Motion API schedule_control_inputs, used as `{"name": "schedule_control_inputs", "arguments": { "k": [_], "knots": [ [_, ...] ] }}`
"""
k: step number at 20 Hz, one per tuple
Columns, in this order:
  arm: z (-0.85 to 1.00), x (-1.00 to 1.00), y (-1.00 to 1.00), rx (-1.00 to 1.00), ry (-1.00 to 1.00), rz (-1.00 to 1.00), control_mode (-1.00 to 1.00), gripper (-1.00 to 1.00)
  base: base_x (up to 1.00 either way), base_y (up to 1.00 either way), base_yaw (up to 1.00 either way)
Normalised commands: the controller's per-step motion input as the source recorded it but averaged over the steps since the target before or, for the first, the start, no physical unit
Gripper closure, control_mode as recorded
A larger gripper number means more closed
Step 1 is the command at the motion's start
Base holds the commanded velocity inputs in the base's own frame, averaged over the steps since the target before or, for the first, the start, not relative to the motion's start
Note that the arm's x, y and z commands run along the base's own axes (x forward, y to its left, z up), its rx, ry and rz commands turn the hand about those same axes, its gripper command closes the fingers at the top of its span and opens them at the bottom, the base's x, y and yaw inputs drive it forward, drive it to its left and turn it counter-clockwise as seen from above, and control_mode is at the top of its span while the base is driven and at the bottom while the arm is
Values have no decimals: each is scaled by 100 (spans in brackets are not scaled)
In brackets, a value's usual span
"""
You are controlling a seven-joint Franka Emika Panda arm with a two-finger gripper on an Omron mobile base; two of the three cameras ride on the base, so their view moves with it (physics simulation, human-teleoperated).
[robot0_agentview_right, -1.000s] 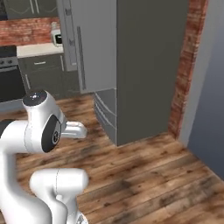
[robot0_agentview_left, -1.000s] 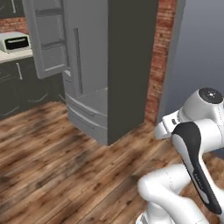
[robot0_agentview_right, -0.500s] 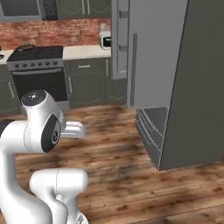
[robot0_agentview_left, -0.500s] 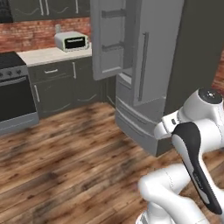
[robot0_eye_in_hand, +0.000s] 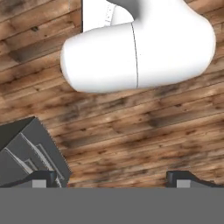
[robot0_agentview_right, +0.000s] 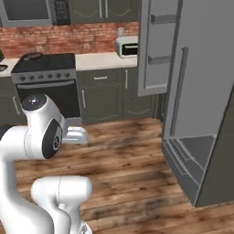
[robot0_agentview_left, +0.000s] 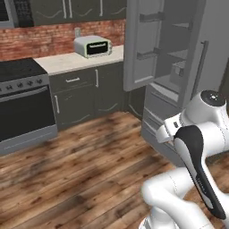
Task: Place the cold items (mushroom and lime) from the fridge in one tupperware on the dining counter. Place the warm items (kebab skewer and hot dog) in the stove area in another tupperware.
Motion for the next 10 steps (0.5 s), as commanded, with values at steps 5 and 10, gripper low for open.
{"name": "schedule_control_inputs", "arguments": {
  "k": [5,10],
  "knots": [
    [0,0,0,0,0,0,100,-100,93,100,-30],
    [0,0,0,0,0,0,100,-100,70,99,-59]
  ]
}}
